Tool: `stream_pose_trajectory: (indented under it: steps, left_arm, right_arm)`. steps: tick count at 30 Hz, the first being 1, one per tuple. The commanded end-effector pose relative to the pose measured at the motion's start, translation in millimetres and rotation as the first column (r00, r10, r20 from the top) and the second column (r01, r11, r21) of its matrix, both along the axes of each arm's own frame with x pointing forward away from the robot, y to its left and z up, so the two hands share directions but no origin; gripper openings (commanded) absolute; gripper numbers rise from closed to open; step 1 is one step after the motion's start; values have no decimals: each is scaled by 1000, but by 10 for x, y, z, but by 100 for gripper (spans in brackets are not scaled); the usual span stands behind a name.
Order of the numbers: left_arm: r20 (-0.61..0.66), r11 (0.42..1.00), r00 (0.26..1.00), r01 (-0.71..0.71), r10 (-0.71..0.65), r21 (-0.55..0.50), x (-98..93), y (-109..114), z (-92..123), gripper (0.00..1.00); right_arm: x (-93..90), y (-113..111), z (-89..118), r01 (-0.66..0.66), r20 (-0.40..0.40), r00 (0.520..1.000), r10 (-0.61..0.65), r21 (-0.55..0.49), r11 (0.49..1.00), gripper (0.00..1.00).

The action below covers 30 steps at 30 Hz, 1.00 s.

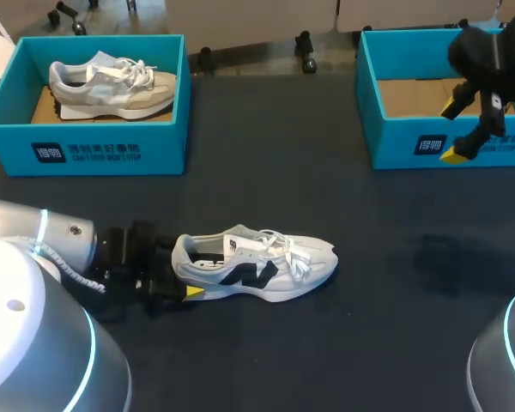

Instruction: Take the shoe out of the shoebox, open the shoe tongue, remove and reinsert the insole, then place the shoe into the shoebox

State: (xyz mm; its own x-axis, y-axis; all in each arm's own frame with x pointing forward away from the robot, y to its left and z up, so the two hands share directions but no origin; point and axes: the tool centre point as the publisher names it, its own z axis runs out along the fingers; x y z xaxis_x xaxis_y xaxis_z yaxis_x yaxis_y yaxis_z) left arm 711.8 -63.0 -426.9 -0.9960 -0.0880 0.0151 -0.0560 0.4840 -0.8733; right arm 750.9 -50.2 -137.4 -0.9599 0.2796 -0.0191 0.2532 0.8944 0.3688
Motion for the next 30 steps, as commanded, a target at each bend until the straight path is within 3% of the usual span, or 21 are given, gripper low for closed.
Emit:
stream_pose_trajectory:
  steps: [1,15,24,30]
  left_arm:
    - [-2,1000,1000,3,-3,3,36,-45,-49,0]
    - [-2,1000,1000,3,-3,3,36,-45,-49,0]
    - [-2,1000,1000,3,-3,3,36,-45,-49,0]
    - [-2,1000,1000,3,-3,3,36,-45,-49,0]
  right_arm:
    - [87,171,9,97,-26,995,-97,-12,995,100]
    - [330,775,27,356,-43,930,-364,-133,925,100]
    - [314,1147,-138,543,-71,824,-561,-182,820,100]
    - [309,1405,-262,573,-66,804,-591,-179,799,100]
